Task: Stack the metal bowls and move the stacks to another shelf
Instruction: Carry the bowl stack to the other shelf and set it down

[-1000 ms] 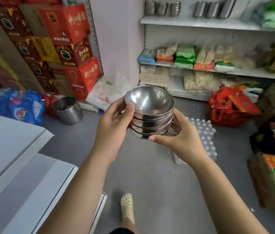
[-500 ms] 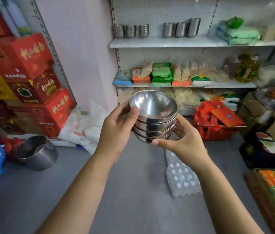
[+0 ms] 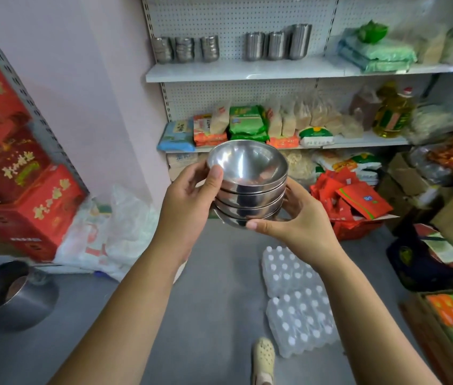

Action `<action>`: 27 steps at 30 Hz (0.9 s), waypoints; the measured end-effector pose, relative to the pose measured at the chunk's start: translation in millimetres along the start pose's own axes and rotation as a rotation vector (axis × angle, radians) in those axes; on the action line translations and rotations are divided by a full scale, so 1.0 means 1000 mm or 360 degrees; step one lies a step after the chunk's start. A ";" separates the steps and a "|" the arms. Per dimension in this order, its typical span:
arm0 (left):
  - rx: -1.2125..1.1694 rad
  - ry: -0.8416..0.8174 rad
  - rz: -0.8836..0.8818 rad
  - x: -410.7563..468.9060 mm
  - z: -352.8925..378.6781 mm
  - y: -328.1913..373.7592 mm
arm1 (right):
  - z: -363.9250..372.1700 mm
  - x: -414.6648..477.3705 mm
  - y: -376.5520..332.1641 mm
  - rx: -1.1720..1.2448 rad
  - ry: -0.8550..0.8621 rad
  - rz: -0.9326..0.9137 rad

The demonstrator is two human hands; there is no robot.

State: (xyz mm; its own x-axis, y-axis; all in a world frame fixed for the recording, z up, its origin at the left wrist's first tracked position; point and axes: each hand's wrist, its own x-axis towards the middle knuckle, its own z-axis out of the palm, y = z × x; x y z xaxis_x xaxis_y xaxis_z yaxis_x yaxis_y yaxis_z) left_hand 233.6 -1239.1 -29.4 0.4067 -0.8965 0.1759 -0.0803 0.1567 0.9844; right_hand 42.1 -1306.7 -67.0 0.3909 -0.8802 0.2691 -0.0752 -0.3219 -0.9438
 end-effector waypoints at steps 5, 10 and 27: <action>-0.0025 0.0082 0.0003 0.085 0.023 -0.019 | -0.017 0.091 0.033 0.0009 -0.0045 -0.0007; -0.0057 0.0107 0.0005 0.183 0.058 -0.034 | -0.048 0.195 0.059 -0.0041 -0.0063 -0.0062; -0.0059 0.0056 0.0034 0.428 0.054 -0.060 | -0.038 0.446 0.112 -0.0019 -0.0133 -0.0098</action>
State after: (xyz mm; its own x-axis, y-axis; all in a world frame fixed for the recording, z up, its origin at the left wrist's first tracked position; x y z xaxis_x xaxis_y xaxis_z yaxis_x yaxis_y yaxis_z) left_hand 363.8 -1654.5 -13.3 0.4369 -0.8778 0.1967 -0.0561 0.1916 0.9799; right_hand 172.7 -1748.4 -45.5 0.4704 -0.8265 0.3091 -0.0591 -0.3790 -0.9235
